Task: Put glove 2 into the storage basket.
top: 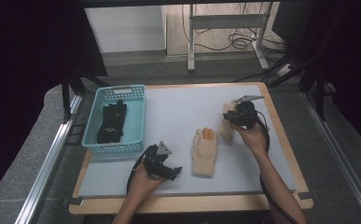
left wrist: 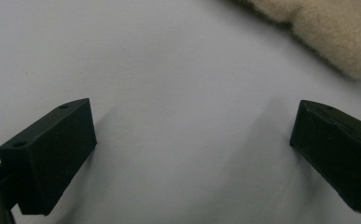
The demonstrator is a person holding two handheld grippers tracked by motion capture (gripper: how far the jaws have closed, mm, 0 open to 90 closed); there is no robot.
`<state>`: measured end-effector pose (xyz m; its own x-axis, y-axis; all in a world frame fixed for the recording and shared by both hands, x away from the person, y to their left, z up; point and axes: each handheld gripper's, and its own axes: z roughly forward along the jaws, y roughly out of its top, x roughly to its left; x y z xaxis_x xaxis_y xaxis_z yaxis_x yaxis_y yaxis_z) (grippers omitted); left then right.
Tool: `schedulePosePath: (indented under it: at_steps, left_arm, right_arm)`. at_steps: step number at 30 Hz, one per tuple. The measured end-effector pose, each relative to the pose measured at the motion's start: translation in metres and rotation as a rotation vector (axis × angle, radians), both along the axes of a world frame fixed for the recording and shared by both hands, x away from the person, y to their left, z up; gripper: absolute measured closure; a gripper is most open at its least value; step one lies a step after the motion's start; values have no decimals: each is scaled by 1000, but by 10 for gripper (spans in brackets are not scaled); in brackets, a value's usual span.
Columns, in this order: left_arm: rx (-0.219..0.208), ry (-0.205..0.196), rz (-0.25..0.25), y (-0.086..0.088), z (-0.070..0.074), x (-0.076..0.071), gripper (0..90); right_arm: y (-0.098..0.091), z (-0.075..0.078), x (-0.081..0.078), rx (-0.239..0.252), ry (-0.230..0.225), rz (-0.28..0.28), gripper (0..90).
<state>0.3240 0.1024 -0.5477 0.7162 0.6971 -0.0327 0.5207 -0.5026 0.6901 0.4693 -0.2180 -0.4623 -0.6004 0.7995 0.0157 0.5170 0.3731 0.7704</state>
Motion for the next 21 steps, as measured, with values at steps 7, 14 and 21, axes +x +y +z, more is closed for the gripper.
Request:
schedulePosePath:
  at_steps: [7,14,21]
  left_arm:
    - [-1,0,0,0,0,0,5]
    - [-1,0,0,0,0,0,5]
    - [-1,0,0,0,0,0,5]
  right_arm:
    - [-1,-3,4,-36,-10,-1,616]
    - [-10,-23,8,-54,0,-4,512]
    - [-8,-45,11,-90,1,18,436]
